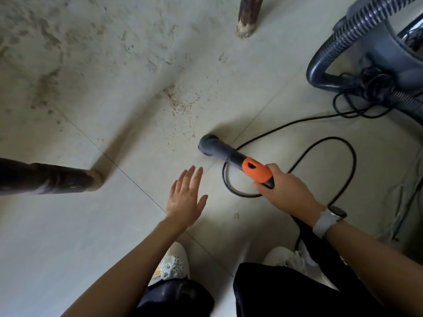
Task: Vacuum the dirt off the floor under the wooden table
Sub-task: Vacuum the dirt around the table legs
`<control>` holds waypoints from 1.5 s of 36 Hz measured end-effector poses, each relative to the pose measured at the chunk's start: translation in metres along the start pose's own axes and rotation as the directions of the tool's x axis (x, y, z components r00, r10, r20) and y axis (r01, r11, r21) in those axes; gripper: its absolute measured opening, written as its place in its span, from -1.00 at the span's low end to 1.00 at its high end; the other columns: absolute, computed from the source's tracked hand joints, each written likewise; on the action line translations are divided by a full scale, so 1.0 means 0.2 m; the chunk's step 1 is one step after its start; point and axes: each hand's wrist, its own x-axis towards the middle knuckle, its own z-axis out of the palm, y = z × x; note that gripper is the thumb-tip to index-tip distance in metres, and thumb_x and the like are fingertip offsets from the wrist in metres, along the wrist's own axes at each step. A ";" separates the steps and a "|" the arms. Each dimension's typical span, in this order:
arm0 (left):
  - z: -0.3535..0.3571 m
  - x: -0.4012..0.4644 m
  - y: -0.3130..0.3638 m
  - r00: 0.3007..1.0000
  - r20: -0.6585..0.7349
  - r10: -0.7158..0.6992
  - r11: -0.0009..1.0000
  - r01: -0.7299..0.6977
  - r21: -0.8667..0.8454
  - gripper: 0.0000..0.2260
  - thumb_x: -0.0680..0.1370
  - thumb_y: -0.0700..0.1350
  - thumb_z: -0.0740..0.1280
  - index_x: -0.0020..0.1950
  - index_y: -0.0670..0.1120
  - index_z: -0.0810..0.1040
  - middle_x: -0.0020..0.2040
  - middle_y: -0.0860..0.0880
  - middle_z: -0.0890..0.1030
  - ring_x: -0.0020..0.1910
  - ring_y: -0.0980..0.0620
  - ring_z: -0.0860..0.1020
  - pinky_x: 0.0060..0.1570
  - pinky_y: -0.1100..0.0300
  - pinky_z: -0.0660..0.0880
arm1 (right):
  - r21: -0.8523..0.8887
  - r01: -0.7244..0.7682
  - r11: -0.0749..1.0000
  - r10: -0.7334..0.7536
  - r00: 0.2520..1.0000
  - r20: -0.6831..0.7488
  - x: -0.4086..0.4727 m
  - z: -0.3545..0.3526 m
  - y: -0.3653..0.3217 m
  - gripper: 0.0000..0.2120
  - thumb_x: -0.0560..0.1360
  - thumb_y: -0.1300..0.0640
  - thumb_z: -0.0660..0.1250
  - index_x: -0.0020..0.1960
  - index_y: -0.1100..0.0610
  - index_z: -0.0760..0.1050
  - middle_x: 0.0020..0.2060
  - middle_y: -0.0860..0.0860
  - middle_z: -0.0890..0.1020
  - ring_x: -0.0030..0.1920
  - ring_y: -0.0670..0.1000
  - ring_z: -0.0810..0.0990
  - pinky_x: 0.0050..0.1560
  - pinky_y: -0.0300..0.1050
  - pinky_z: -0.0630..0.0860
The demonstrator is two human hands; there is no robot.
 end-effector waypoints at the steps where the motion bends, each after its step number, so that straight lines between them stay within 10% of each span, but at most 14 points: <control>1: 0.02 0.00 -0.02 0.999 0.010 -0.042 0.999 0.042 -0.008 -0.35 0.62 0.10 0.14 0.56 0.01 -0.18 0.58 -0.04 -0.12 0.55 -0.06 -0.09 0.49 0.00 -0.03 | 0.016 -0.021 1.000 0.022 0.999 -0.032 0.01 0.00 0.01 -0.64 0.52 -0.11 0.27 0.17 0.10 0.34 -0.29 0.05 0.53 -0.23 0.14 0.53 -0.22 -0.05 0.41; 12: 0.10 -0.03 -0.28 0.872 0.060 -0.486 0.855 0.489 -0.175 -0.19 0.52 0.03 0.36 0.56 -0.09 -0.10 0.57 -0.10 -0.04 0.53 -0.12 -0.01 0.43 -0.12 0.15 | -0.082 0.198 0.977 -0.177 0.961 0.212 -0.05 0.16 -0.15 -0.69 0.53 -0.12 0.22 0.14 0.06 0.31 -0.33 -0.01 0.51 -0.34 0.04 0.46 -0.36 -0.11 0.29; 17: 0.13 -0.12 -0.36 0.897 0.139 -0.419 0.889 0.437 -0.138 -0.19 0.47 0.08 0.40 0.55 -0.03 -0.01 0.55 -0.01 -0.11 0.51 -0.13 -0.04 0.34 -0.18 0.27 | -0.096 0.163 0.982 -0.157 0.985 0.071 -0.05 0.13 -0.15 -0.73 0.55 -0.12 0.21 0.08 0.05 0.28 -0.36 -0.03 0.50 -0.38 0.01 0.47 -0.38 -0.14 0.29; 24: 0.16 -0.11 -0.42 0.889 0.082 -0.451 0.859 0.457 -0.231 -0.26 0.47 -0.03 0.43 0.52 -0.13 0.12 0.55 -0.10 0.05 0.50 -0.13 0.05 0.42 -0.05 0.18 | -0.162 0.342 0.926 -0.284 0.910 0.301 -0.18 0.27 -0.21 -0.67 0.53 -0.13 0.22 0.14 0.06 0.29 -0.12 0.06 0.60 -0.09 0.15 0.59 -0.22 -0.10 0.31; 33: 0.14 -0.08 -0.37 0.915 0.094 -0.392 0.905 0.402 -0.142 -0.24 0.51 0.01 0.36 0.55 -0.07 -0.04 0.56 -0.04 -0.12 0.52 -0.16 -0.07 0.35 -0.15 0.29 | 0.037 -0.064 0.997 0.067 0.994 -0.088 0.10 -0.02 -0.06 -0.62 0.48 -0.16 0.28 0.11 0.11 0.36 -0.11 0.15 0.60 -0.07 0.26 0.57 -0.03 0.07 0.52; 40: 0.12 0.03 -0.21 0.957 0.131 -0.260 0.958 0.273 -0.091 -0.23 0.53 0.06 0.33 0.56 -0.07 -0.08 0.56 -0.08 -0.17 0.52 -0.18 -0.15 0.40 -0.15 0.19 | 0.085 -0.053 0.995 0.046 0.995 0.088 -0.01 0.04 -0.04 -0.65 0.47 -0.16 0.30 0.08 0.06 0.36 -0.21 0.03 0.56 -0.25 0.10 0.56 -0.14 -0.02 0.55; 47: 0.13 0.11 -0.16 0.967 0.177 -0.184 0.980 0.193 -0.038 -0.23 0.54 0.10 0.31 0.57 -0.05 -0.10 0.56 -0.08 -0.23 0.53 -0.17 -0.21 0.42 -0.14 0.15 | 0.161 -0.195 0.967 0.219 0.965 -0.143 0.06 -0.10 0.10 -0.62 0.48 -0.18 0.28 0.07 0.09 0.34 -0.19 0.11 0.60 -0.19 0.20 0.61 -0.08 0.10 0.58; 54: 0.09 0.21 -0.21 0.966 0.105 -0.235 0.971 0.237 -0.005 -0.23 0.51 0.10 0.34 0.56 -0.03 -0.04 0.55 -0.04 -0.21 0.52 -0.16 -0.18 0.36 -0.16 0.28 | 0.202 -0.133 0.970 0.149 0.987 -0.066 0.04 -0.05 0.06 -0.60 0.48 -0.08 0.33 0.21 0.08 0.34 -0.16 0.04 0.57 -0.17 0.09 0.57 -0.13 -0.07 0.50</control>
